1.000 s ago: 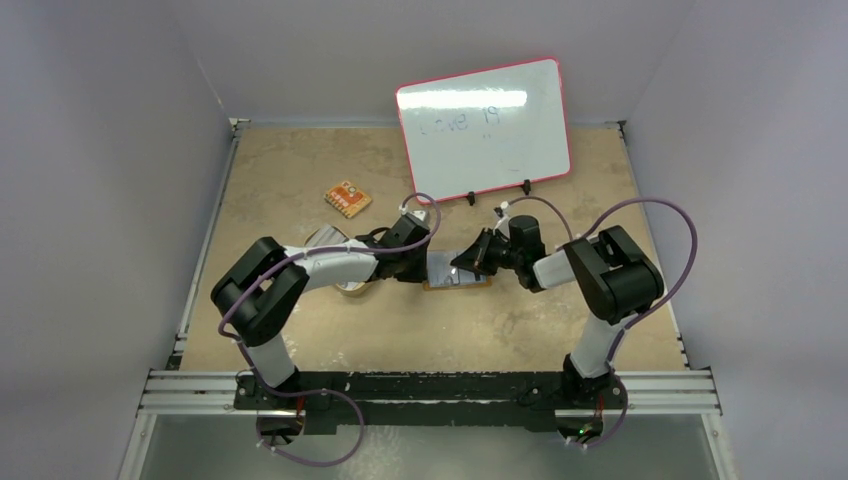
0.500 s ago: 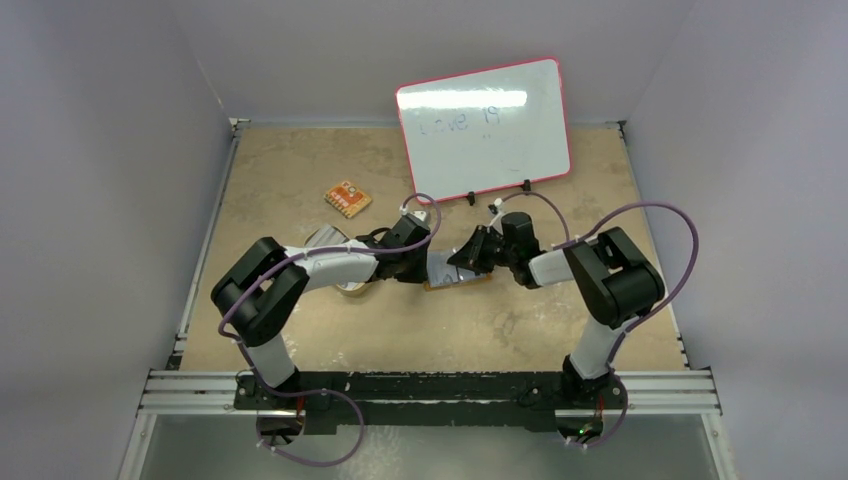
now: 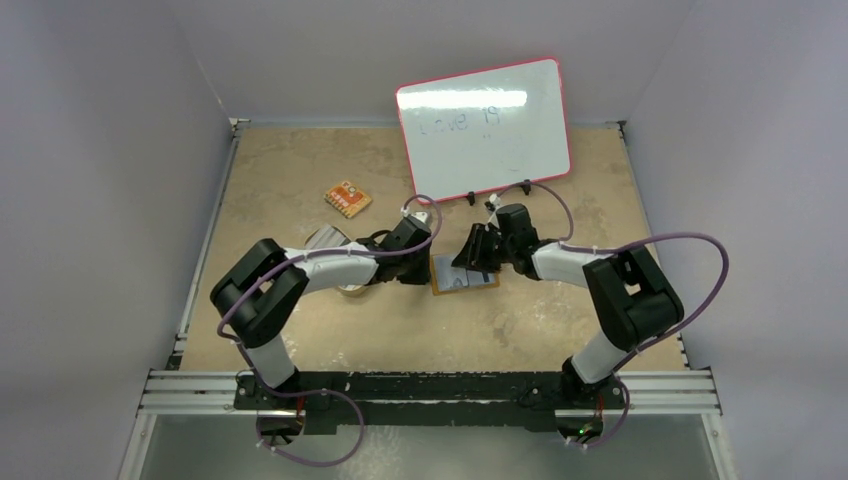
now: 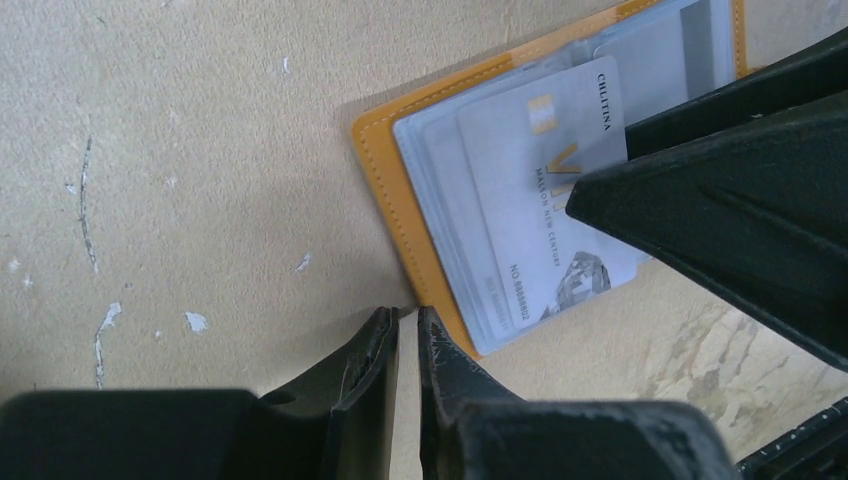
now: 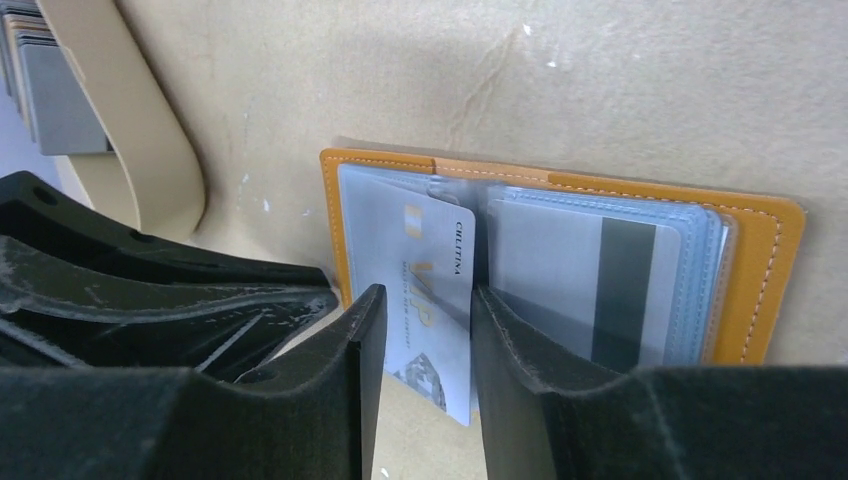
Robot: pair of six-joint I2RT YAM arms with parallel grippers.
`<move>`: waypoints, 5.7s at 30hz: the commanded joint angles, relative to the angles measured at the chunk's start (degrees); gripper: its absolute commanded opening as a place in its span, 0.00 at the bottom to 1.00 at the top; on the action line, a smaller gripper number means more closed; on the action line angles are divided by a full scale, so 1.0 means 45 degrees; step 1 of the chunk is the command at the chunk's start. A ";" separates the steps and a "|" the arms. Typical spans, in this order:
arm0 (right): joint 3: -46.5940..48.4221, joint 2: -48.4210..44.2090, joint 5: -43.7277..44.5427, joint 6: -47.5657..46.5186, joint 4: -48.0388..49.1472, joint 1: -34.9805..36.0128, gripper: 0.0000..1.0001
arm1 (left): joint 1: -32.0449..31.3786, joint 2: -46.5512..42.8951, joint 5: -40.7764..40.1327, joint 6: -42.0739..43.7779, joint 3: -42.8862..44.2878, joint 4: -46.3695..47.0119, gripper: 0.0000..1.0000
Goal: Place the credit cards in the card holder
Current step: Insert the credit card into the card holder.
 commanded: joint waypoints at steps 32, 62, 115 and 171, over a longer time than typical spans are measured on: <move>0.0874 -0.1518 0.2286 -0.1087 -0.2676 0.0074 0.47 | -0.0017 -0.0462 -0.0021 -0.1019 0.0155 0.1723 0.13; 0.0440 -0.0663 0.0501 -0.0335 -0.0955 0.0368 0.45 | -0.0018 0.0367 0.0201 -0.1143 0.0167 0.2358 0.12; 0.0847 -0.1416 0.3021 -0.0663 -0.2695 0.1097 0.49 | 0.0002 0.0026 -0.0280 -0.0973 0.0088 0.2287 0.11; 0.0319 -0.2860 0.3471 0.0105 -0.4321 0.0984 0.56 | 0.0238 -0.1443 -0.0152 -0.1009 -0.0085 0.1933 0.16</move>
